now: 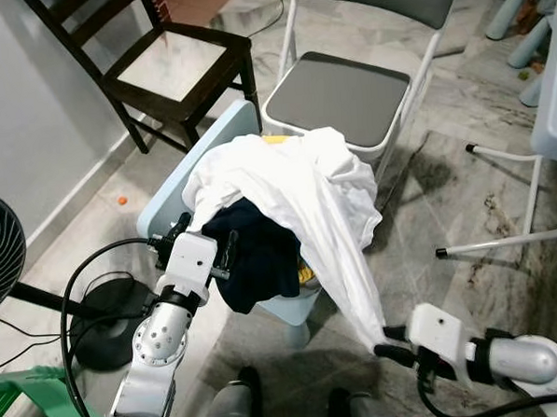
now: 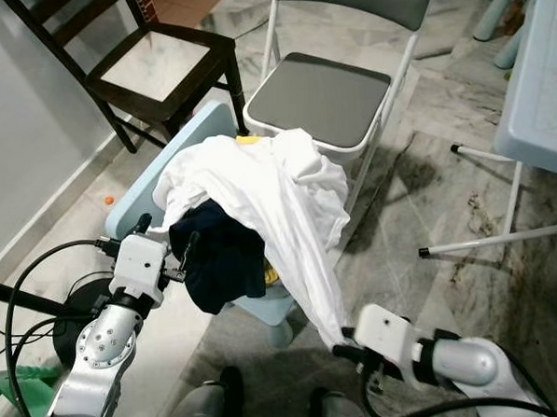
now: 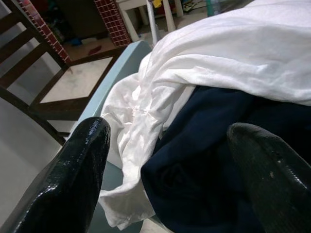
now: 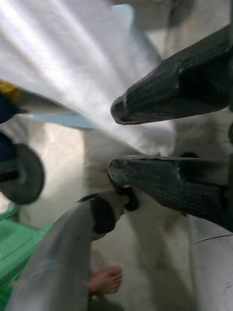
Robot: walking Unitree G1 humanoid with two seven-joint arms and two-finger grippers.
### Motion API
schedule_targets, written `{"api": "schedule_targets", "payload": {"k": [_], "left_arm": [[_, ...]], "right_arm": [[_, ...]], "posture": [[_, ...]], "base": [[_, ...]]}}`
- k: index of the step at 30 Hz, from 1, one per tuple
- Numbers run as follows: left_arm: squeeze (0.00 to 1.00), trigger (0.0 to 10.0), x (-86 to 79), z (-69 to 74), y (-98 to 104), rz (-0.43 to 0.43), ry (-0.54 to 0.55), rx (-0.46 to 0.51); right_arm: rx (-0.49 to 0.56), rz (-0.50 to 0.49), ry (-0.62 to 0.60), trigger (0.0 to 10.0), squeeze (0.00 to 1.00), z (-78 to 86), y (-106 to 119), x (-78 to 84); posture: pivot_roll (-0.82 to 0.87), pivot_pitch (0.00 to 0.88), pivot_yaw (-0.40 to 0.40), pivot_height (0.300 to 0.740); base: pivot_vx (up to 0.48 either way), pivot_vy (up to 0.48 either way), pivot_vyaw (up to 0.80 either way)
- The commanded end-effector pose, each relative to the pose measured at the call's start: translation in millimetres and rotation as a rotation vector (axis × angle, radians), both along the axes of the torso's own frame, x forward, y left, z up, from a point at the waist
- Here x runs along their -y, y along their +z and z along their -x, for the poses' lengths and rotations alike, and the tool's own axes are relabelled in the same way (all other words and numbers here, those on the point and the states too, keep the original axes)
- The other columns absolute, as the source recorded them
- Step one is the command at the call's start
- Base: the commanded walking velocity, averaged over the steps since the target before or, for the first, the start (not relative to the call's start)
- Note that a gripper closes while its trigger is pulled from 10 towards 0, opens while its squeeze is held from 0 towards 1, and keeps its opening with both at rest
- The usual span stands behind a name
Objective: Hang hanger
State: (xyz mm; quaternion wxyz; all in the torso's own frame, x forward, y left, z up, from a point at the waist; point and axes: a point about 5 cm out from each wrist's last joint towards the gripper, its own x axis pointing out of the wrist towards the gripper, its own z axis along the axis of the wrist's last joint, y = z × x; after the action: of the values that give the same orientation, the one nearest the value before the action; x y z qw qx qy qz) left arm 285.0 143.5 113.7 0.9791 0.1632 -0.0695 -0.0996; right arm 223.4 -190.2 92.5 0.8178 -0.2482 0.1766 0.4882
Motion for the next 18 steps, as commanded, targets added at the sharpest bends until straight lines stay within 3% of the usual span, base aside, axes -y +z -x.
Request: {"api": "schedule_targets", "payload": {"k": [1, 6, 11, 15, 16, 18], "left_arm": [[0.00, 10.0, -4.9, 4.6, -7.4, -0.008, 0.019, -0.025], [0.00, 10.0, -5.0, 4.9, -7.5, -0.009, 0.022, -0.023], [0.00, 10.0, -6.7, 5.0, -4.9, -0.023, 0.028, -0.003], [0.00, 10.0, -8.6, 4.8, -4.0, -0.027, 0.038, 0.003], [0.00, 10.0, -9.4, 4.9, -3.5, -0.028, 0.042, 0.006], [0.00, 10.0, -9.4, 4.9, -3.2, -0.029, 0.044, 0.008]], "right_arm": [[0.005, -0.043, 0.045, 10.0, 1.00, -0.1, 8.8, -9.0], [0.034, -0.128, 0.100, 10.0, 1.00, -7.5, 38.5, -16.0], [0.166, -0.278, 0.090, 10.0, 1.00, -29.2, 89.5, -19.5], [0.247, -0.350, 0.045, 10.0, 1.00, -43.6, 104.0, -25.0], [0.310, -0.373, -0.018, 10.0, 1.00, -57.9, 106.3, -32.4], [0.335, -0.362, -0.034, 10.0, 1.00, -64.5, 103.8, -41.1]], "posture": [[0.14, 0.302, 0.033, 0.740], [0.14, 0.303, 0.034, 0.740], [0.14, 0.305, 0.036, 0.740], [0.15, 0.304, 0.036, 0.740], [0.15, 0.303, 0.036, 0.740], [0.16, 0.302, 0.035, 0.740]], "base": [[0.000, 0.000, 0.00], [0.000, 0.000, 0.00], [0.000, 0.000, 0.00], [0.000, 0.000, 0.00], [0.000, 0.000, 0.00], [0.000, 0.000, 0.00]]}}
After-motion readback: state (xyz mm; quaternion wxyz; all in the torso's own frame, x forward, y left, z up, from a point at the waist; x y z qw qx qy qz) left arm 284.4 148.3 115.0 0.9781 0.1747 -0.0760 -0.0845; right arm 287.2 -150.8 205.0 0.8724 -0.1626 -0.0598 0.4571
